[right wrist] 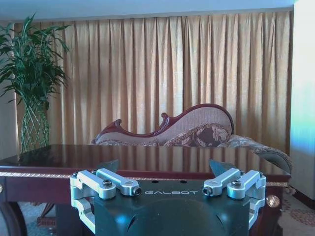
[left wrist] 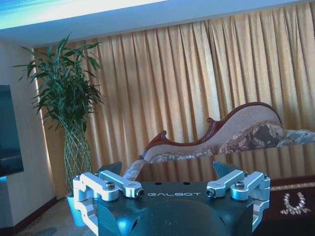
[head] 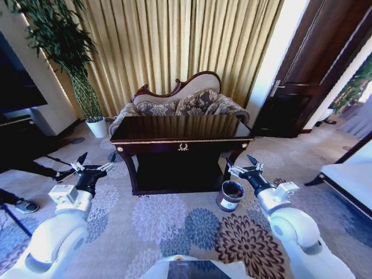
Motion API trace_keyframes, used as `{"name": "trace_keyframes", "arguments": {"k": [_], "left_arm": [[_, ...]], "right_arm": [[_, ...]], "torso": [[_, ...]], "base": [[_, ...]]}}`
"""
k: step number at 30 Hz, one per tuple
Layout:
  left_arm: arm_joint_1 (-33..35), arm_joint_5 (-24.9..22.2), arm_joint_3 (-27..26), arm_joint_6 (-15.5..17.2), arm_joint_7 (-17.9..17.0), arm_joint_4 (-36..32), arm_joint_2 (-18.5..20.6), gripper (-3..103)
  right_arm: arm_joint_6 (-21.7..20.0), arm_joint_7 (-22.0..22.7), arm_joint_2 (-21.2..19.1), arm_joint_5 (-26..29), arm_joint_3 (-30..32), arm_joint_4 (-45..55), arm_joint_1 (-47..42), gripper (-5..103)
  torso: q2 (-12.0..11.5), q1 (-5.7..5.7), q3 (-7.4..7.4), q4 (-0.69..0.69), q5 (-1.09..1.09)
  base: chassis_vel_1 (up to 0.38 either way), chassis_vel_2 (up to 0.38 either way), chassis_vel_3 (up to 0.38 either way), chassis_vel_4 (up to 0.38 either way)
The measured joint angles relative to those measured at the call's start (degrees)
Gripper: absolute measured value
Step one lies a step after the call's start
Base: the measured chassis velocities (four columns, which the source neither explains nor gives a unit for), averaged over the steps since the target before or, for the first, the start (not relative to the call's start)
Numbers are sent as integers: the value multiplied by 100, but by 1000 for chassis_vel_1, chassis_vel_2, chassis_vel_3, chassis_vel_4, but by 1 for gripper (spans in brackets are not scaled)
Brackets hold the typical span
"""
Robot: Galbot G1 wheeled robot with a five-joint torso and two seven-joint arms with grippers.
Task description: Move to the front of the table and place the trash on the table into the trash bin.
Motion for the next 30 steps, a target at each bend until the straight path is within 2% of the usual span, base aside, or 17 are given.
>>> {"name": "trace_keyframes", "arguments": {"k": [15,19,23,28,30], "left_arm": [[-32,5,31,-11,-1,38,-2,100],[-34,6,31,-12,-1,39,1,100],[-32,6,31,-12,0,39,2,100],[-29,6,30,-17,0,37,2,100],[-24,11,36,-99,1,44,-1,100]], "right_arm": [[10,3,2,10,-2,-63,16,100],[16,3,4,17,-3,-72,16,100],[22,4,7,18,-1,-81,10,100],[31,4,17,19,1,-80,-3,100],[102,4,23,19,1,-97,-22,100]], "torso": [[-1,2,1,1,6],[-1,1,0,2,-1],[-1,0,0,1,7],[0,0,0,2,-2],[-1,1,1,1,8]], "base": [[241,-243,-246,236],[242,-263,-218,270],[254,-251,-259,237],[213,-241,-197,254],[251,-221,-219,234]]}}
